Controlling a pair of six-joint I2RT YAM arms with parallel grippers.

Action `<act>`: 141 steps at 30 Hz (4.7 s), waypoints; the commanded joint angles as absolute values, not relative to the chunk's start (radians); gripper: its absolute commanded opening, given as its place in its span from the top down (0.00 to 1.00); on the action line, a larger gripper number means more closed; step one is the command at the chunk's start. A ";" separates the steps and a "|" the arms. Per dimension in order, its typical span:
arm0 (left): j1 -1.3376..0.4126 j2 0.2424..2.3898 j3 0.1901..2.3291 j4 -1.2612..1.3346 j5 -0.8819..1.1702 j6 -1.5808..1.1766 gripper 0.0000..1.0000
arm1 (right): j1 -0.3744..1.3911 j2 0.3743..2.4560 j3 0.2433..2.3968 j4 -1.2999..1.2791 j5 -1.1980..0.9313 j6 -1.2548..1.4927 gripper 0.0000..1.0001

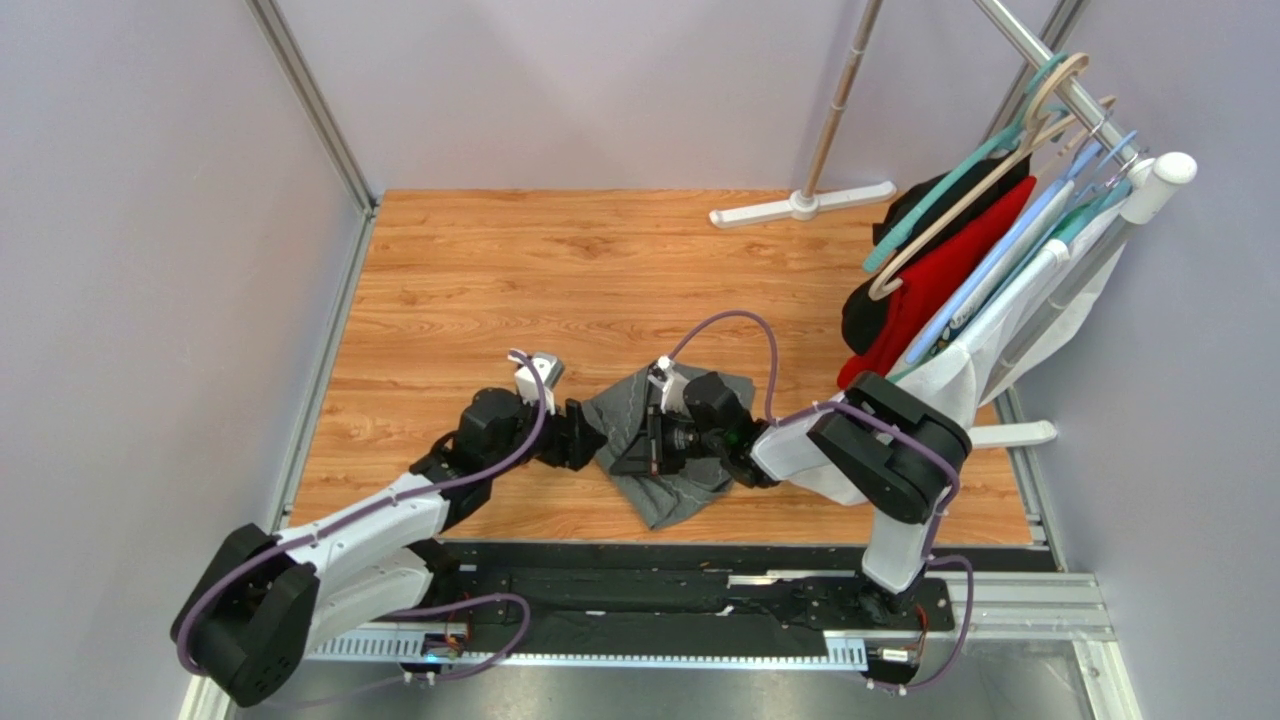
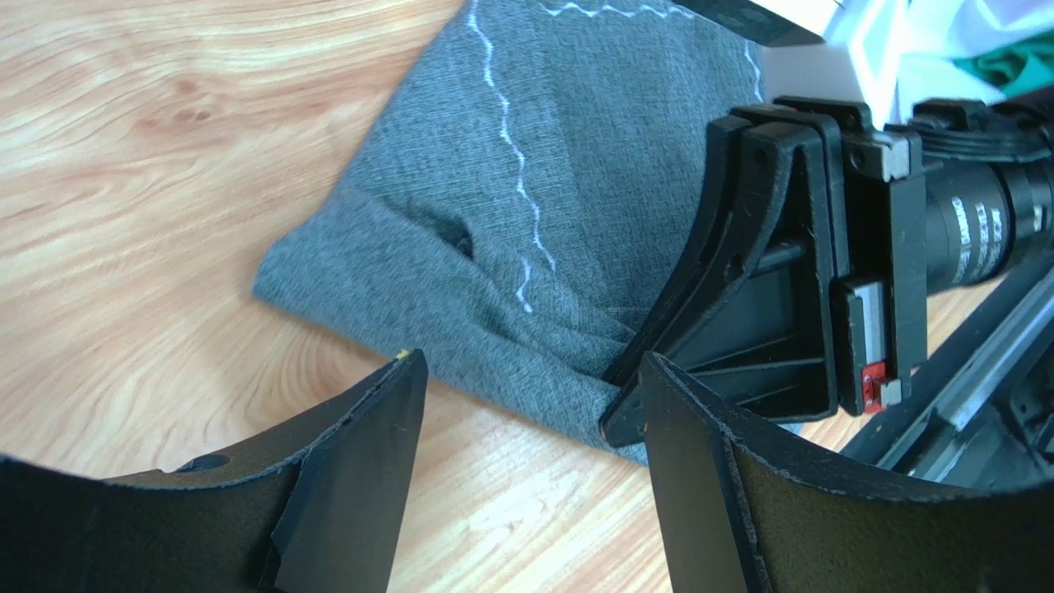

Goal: Fold the napkin, place the utensils inside, and roll it up
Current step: Roll the napkin with the utensil

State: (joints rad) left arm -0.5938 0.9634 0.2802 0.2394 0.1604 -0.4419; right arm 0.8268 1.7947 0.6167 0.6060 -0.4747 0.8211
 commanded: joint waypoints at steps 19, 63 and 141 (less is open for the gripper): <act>-0.610 1.265 0.445 0.463 0.698 -0.109 0.30 | 0.539 1.884 0.782 0.291 -0.997 0.666 1.00; -0.738 1.698 0.666 0.352 0.775 0.005 0.46 | 0.382 2.002 0.920 -0.169 -1.140 0.255 1.00; -0.822 1.908 0.896 -0.101 0.545 0.083 0.77 | 0.478 1.059 0.569 -0.310 -0.362 0.388 0.59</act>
State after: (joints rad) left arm -0.8314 1.8210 0.9207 0.1398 0.5865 0.0715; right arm 0.3985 1.1397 0.5953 -0.3889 -0.4873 0.3954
